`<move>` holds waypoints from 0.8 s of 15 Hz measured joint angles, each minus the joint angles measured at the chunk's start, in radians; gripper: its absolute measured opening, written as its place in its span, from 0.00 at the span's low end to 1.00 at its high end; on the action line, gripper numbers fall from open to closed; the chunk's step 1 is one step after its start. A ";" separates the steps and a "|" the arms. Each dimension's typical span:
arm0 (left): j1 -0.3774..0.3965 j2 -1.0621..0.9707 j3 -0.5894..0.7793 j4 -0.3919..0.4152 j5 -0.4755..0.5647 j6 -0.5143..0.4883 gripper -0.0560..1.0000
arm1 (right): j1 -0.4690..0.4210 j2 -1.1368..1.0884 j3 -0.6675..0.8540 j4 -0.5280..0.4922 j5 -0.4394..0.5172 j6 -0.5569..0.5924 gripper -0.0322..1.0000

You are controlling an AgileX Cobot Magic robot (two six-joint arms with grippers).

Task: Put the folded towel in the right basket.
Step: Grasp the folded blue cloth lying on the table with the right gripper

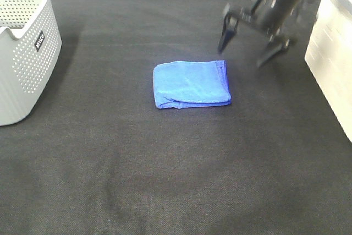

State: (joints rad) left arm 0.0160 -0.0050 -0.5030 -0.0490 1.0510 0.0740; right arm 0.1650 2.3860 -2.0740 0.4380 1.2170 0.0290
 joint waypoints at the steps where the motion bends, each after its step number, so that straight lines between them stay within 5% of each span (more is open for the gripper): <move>1: 0.000 0.000 0.000 0.000 0.000 0.000 0.99 | 0.000 0.037 0.000 0.004 -0.004 -0.001 0.94; 9: 0.000 0.000 0.000 0.000 0.000 0.000 0.99 | -0.001 0.129 -0.008 0.018 -0.047 -0.003 0.94; 12: 0.000 0.000 0.000 0.000 0.000 0.000 0.99 | 0.002 0.147 -0.012 0.104 -0.096 -0.011 0.94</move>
State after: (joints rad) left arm 0.0160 -0.0050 -0.5030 -0.0490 1.0510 0.0740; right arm 0.1670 2.5330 -2.0860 0.5420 1.1210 0.0180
